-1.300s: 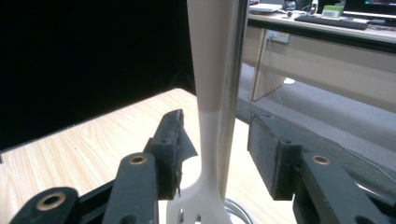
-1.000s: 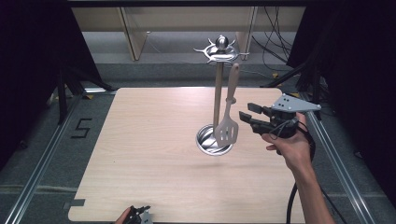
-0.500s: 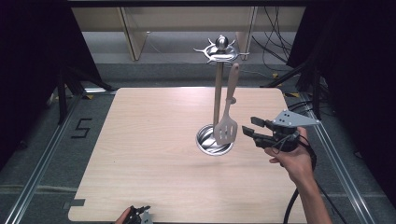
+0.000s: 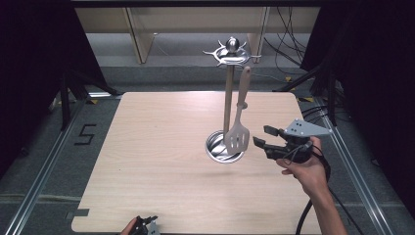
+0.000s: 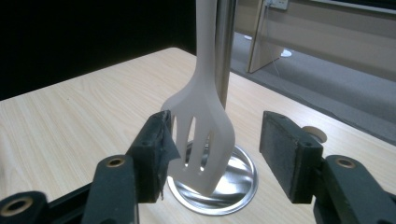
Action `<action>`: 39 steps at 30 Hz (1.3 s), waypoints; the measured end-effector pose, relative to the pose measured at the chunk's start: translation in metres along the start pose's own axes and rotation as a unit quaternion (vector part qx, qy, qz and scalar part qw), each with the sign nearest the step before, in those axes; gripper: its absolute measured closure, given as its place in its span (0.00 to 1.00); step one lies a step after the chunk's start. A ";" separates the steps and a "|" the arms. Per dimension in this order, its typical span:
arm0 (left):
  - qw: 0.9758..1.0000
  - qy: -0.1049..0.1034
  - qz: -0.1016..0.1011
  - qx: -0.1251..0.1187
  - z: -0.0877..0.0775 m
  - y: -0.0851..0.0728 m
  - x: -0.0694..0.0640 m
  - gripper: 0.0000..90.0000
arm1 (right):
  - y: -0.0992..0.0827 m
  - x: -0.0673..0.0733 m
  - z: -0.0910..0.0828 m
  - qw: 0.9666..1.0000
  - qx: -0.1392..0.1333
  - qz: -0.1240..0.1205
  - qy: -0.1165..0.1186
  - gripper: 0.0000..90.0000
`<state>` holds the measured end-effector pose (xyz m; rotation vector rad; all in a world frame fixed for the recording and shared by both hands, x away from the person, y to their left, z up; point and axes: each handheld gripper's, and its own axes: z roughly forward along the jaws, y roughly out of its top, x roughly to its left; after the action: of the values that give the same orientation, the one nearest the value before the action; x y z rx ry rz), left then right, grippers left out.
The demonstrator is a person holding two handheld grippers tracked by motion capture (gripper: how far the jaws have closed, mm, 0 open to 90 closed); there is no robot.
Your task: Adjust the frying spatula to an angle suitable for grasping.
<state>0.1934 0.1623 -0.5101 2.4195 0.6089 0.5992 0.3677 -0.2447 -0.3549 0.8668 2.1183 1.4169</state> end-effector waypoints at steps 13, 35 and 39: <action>1.000 -0.001 0.002 0.001 0.001 0.000 0.000 0.17 | -0.010 0.005 0.001 1.000 0.016 0.006 0.009 0.44; 1.000 0.002 0.003 0.002 0.002 0.002 0.000 0.17 | -0.034 0.010 -0.001 0.998 0.054 0.012 0.004 0.42; 1.000 0.002 0.002 0.004 0.001 0.003 0.000 0.17 | -0.038 0.010 -0.002 0.998 0.057 0.012 0.003 0.42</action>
<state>0.1952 0.1596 -0.5091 2.4276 0.6099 0.6032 0.3503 -0.2495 -0.3900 0.9354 2.2180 1.3231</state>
